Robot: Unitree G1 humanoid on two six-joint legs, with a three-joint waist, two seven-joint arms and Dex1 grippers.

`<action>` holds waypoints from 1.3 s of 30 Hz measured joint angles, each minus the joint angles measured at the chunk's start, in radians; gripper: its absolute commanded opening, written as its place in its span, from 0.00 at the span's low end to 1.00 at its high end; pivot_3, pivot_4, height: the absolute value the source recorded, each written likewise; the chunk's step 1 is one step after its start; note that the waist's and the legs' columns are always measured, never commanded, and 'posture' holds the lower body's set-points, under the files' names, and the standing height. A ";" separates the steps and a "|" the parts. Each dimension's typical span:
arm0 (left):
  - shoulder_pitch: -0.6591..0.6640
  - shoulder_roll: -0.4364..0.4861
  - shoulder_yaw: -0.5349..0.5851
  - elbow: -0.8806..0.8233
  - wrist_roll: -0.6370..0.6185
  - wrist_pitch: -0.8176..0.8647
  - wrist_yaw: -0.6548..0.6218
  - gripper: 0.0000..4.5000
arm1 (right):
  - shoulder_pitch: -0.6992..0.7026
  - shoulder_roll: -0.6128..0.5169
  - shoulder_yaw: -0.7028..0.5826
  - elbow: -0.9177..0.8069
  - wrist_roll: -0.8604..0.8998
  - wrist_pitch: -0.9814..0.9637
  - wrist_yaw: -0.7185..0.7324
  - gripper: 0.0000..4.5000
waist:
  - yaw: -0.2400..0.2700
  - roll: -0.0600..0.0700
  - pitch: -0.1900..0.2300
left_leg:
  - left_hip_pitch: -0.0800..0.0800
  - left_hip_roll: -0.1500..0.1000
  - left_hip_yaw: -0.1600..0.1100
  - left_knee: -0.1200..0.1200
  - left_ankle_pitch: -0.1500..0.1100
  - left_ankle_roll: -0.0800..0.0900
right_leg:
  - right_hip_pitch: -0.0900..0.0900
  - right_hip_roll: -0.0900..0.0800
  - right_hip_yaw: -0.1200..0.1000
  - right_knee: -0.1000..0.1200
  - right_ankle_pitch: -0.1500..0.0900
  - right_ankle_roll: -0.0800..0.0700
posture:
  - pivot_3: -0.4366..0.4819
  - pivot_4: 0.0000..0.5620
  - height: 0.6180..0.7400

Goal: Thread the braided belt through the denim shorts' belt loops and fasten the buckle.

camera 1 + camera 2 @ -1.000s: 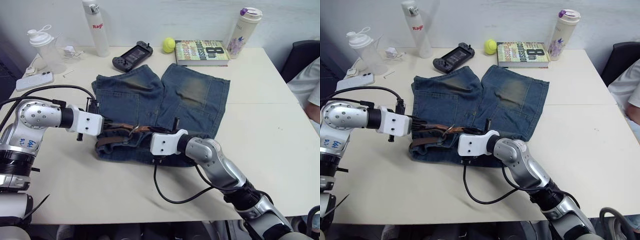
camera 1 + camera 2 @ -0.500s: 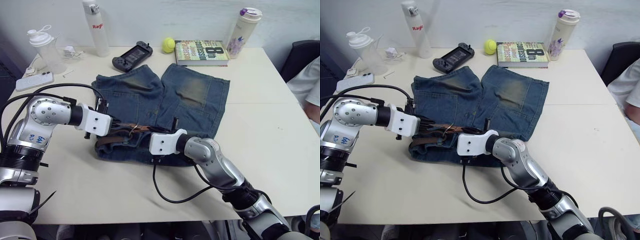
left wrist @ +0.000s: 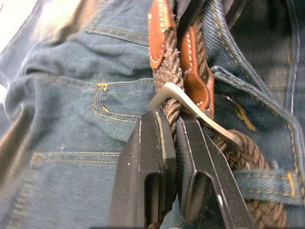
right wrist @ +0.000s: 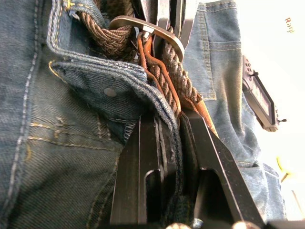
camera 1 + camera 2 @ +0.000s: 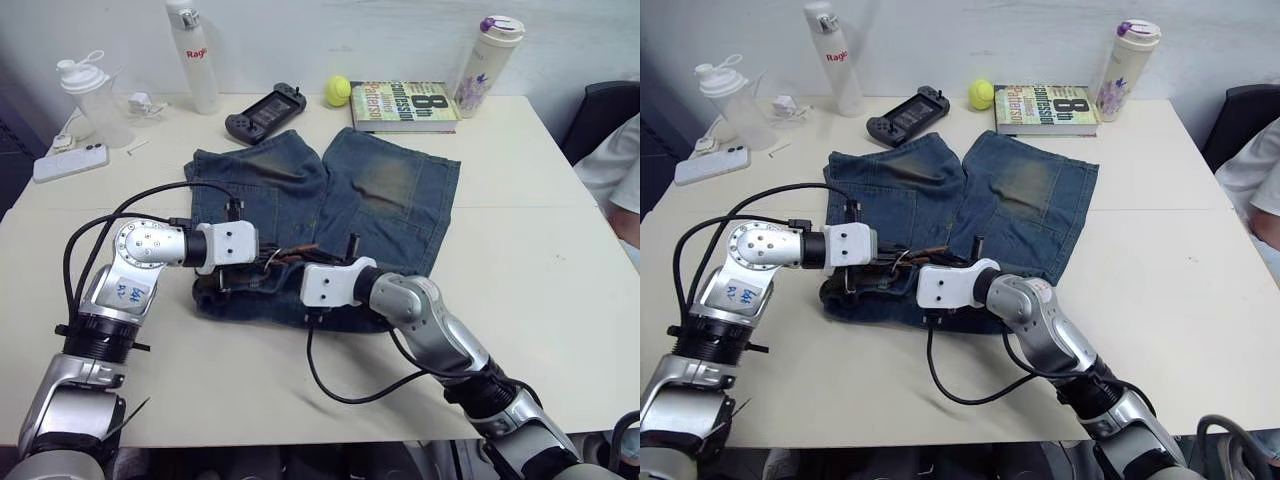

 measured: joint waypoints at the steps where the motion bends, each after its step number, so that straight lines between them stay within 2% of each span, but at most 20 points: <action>1: 0.003 -0.009 0.000 0.000 0.000 0.012 0.000 0.00 | 0.005 0.000 -0.001 -0.003 0.003 0.006 0.010 0.01 | 0.000 0.000 0.000 | 0.000 0.000 0.000 0.000 0.000 0.000 | 0.000 0.000 0.000 0.000 0.000 0.000 | 0.48 0.27 1.00; 3: 0.012 -0.034 -0.002 -0.001 0.000 0.030 0.001 0.00 | 0.030 0.000 -0.015 -0.026 0.021 0.037 0.040 0.01 | 0.004 0.000 0.000 | 0.000 -0.001 -0.001 0.001 0.000 0.000 | 0.001 0.000 0.000 0.000 0.000 0.000 | 0.48 0.27 1.00; 5: 0.018 -0.050 -0.009 -0.001 -0.001 0.035 -0.001 0.00 | 0.057 0.000 -0.032 -0.061 0.039 0.086 0.072 0.23 | 0.007 0.000 0.000 | 0.000 -0.001 -0.001 0.001 0.000 0.000 | 0.002 -0.001 0.000 -0.001 0.000 0.000 | 0.48 0.27 1.00; 6: 0.018 -0.059 -0.012 -0.001 -0.002 0.032 -0.004 0.00 | 0.067 0.000 -0.039 -0.076 0.051 0.107 0.082 0.29 | 0.009 0.000 0.000 | 0.000 -0.001 -0.001 0.002 0.000 0.000 | 0.002 -0.001 0.000 -0.001 0.000 0.000 | 0.48 0.27 1.00; 11: 0.016 -0.108 -0.042 -0.003 -0.013 -0.003 -0.008 0.00 | 0.138 0.008 -0.044 -0.204 0.116 0.278 0.156 0.82 | 0.020 0.000 0.000 | 0.000 -0.001 -0.001 0.002 0.000 0.000 | 0.002 0.000 0.000 -0.001 0.000 0.000 | 0.48 0.27 1.00; 15: 0.010 -0.136 -0.064 0.015 -0.009 -0.032 -0.004 0.00 | 0.166 -0.035 -0.089 -0.350 0.167 0.451 0.218 0.82 | 0.029 0.000 0.000 | 0.000 -0.002 -0.001 0.003 0.000 0.001 | 0.003 -0.001 0.000 -0.001 0.000 0.000 | 0.48 0.27 1.00; 20: 0.010 -0.157 -0.097 0.048 0.001 -0.061 0.002 0.00 | 0.164 -0.127 -0.223 -0.561 0.276 0.660 0.288 0.82 | 0.031 0.000 0.000 | 0.000 -0.002 -0.002 0.003 0.000 0.001 | 0.004 -0.001 0.000 -0.001 0.000 0.000 | 0.48 0.27 1.00; 24: 0.011 -0.158 -0.100 0.049 0.003 -0.068 0.006 0.00 | 0.088 -0.173 -0.331 -0.599 0.374 0.768 0.314 0.82 | 0.028 0.000 0.000 | 0.000 -0.002 -0.001 0.003 0.000 0.001 | 0.004 -0.001 0.000 -0.002 0.000 0.000 | 0.48 0.27 1.00; 27: 0.011 -0.160 -0.103 0.049 0.004 -0.071 0.011 0.00 | 0.029 -0.229 -0.334 -0.571 0.381 0.717 0.286 0.82 | 0.029 0.000 0.000 | 0.000 -0.002 -0.002 0.003 0.000 0.001 | 0.004 -0.001 0.000 -0.002 0.000 0.000 | 0.48 0.27 1.00; 30: 0.011 -0.167 -0.104 0.049 0.005 -0.072 0.016 0.00 | 0.026 -0.264 -0.247 -0.478 0.349 0.617 0.240 0.82 | 0.029 0.000 0.000 | 0.000 -0.002 -0.001 0.003 0.000 0.001 | 0.004 -0.001 0.000 -0.002 0.000 0.000 | 0.48 0.27 1.00; 34: 0.011 -0.184 -0.108 0.049 0.005 -0.067 0.030 0.00 | 0.041 -0.270 -0.159 -0.402 0.322 0.531 0.204 0.82 | 0.029 0.000 0.000 | 0.000 -0.002 -0.001 0.003 0.000 0.002 | 0.003 -0.001 0.000 -0.002 0.000 0.000 | 0.48 0.27 1.00; 39: 0.019 -0.188 -0.107 0.044 0.003 -0.052 0.047 0.00 | 0.041 -0.272 -0.149 -0.393 0.317 0.501 0.181 0.82 | 0.029 0.000 0.000 | 0.000 -0.002 -0.001 0.004 0.000 0.002 | 0.004 -0.001 0.000 -0.002 0.000 0.000 | 0.48 0.27 1.00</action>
